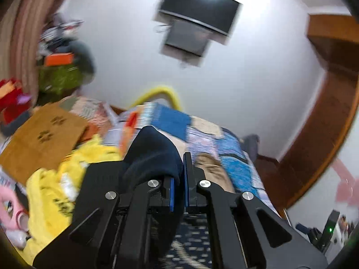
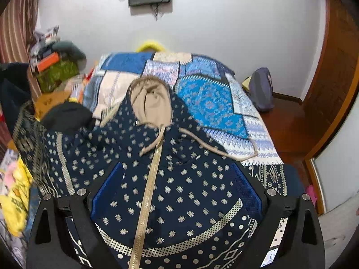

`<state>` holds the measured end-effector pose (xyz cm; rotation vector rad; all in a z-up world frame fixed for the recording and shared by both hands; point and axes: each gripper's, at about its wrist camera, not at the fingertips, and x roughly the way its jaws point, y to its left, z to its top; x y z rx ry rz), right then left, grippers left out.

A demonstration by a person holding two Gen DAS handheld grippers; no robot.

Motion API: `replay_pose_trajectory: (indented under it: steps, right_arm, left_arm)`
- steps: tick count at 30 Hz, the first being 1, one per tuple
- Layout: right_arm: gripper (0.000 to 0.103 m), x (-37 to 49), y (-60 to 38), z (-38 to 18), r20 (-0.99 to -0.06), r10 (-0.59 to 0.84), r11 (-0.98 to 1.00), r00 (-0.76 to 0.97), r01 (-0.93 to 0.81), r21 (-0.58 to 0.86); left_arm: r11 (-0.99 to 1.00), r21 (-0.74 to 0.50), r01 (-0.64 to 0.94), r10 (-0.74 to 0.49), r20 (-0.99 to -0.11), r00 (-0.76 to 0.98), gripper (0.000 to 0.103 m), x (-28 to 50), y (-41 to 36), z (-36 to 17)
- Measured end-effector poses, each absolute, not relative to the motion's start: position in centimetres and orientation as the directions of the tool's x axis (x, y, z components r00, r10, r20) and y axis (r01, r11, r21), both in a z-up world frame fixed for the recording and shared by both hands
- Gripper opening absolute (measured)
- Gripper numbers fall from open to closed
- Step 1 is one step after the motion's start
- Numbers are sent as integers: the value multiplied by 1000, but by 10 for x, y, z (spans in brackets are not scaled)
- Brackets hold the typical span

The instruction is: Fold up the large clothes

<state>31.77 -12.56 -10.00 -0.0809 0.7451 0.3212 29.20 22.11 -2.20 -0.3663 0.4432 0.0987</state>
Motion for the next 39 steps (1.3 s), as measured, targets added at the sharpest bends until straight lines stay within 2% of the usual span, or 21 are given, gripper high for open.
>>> replay_pose_trajectory:
  steps: [4,10,15,23,25,26,27,34,36,39]
  right_arm:
    - [94,314,-139,-90,-649,276,948,709,-312,63]
    - [94,311,-158,-92,-651,261,953,713,-297,57]
    - [94,309,-174,-102,-667,223,962,711,-272,32]
    - [94,302,-192,-113,-694,194,966,694,-259,11]
    - [94,302,-195,-114,-698,189,967,691,-255,9]
    - [94,302,-196,-115,-702,185,968,687,-252,9]
    - [94,303,-196,-115,-705,184,968,685,-249,11]
    - [94,302,-187,-108,-695,196,961,692,-275,-3]
    - [94,303,-180,-107,-697,201,956,689,-291,-12]
    - [94,304,-166,-108,-700,217,946,680,-323,-21]
  left_arm:
    - [954,-293,-65,-80,-457,886,5,316,161,-20]
    - [964,-256,71,-205,-545,813,5,346,84,-42]
    - [966,-210,153,-257,-686,681,5,364,26,-93]
    - [940,-232,251,-331,-801,499,5,362,-30,-161]
    - [938,-234,254,-331,-819,468,16,360,-36,-170]
    - [943,-223,248,-315,-839,443,30,360,-39,-175]
    - [946,-215,241,-302,-851,430,39,361,-39,-179]
    - [954,-225,199,-290,-859,422,46,353,-13,-169]
    - [962,-202,185,-267,-845,464,57,346,1,-156]
    - [976,-149,157,-211,-819,534,62,334,26,-137]
